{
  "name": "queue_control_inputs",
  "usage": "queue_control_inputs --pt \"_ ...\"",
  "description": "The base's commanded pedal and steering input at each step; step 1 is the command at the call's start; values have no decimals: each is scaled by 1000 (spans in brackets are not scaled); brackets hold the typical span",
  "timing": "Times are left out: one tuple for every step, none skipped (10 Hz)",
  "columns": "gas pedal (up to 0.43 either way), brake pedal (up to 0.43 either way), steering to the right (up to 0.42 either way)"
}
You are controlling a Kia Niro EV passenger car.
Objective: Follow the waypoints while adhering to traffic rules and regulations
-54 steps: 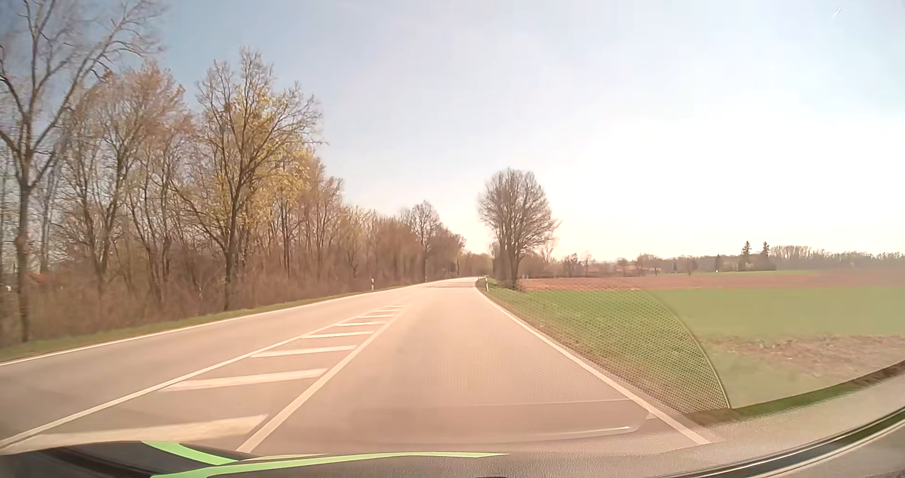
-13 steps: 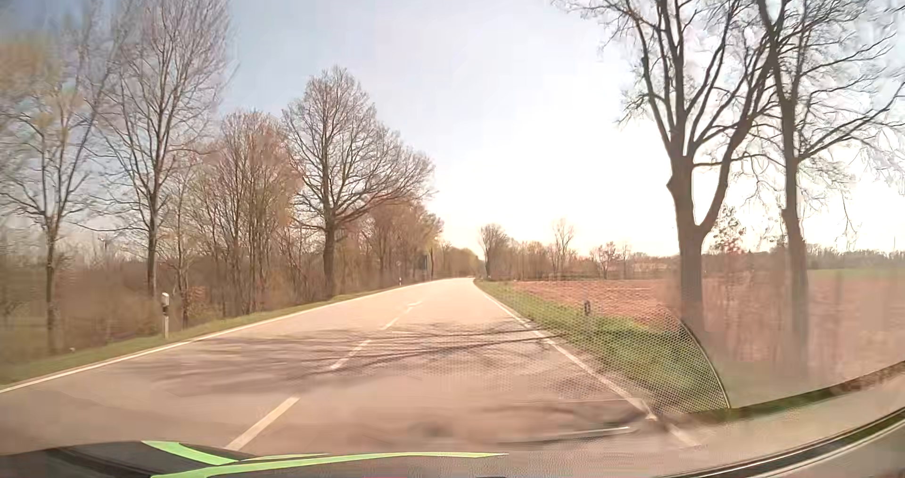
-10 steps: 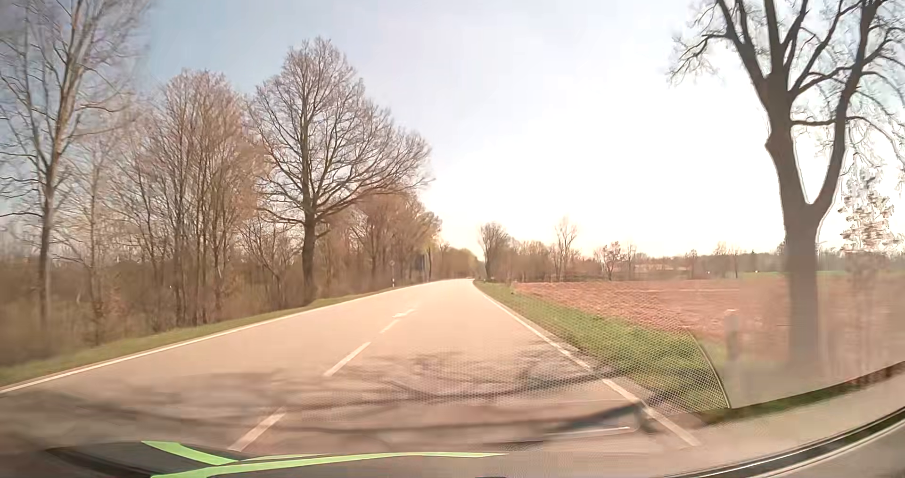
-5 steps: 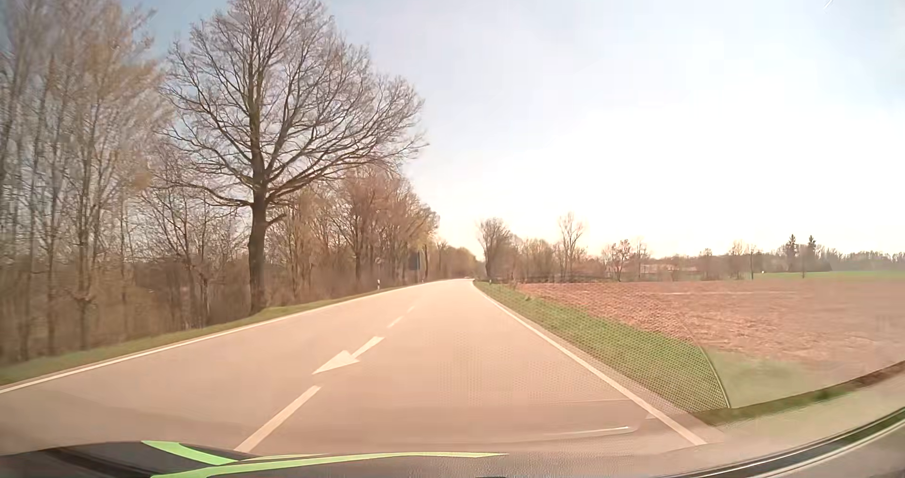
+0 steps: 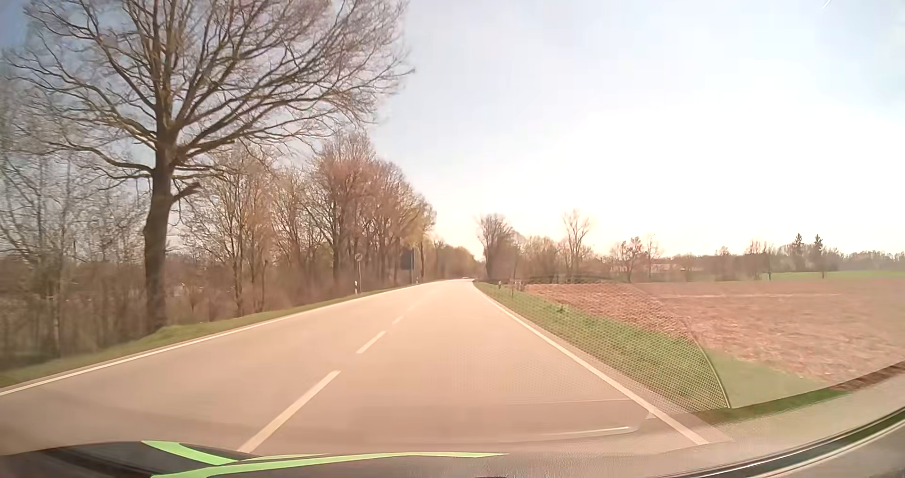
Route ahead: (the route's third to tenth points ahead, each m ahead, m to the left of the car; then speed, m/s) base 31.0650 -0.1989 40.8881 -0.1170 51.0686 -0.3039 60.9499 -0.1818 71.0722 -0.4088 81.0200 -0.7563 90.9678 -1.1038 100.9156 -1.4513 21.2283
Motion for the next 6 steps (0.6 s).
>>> queue_control_inputs --pt "169 0 1" --pt "177 0 1" --pt "177 0 1" --pt "197 0 1" --pt "197 0 0" --pt "209 0 0"
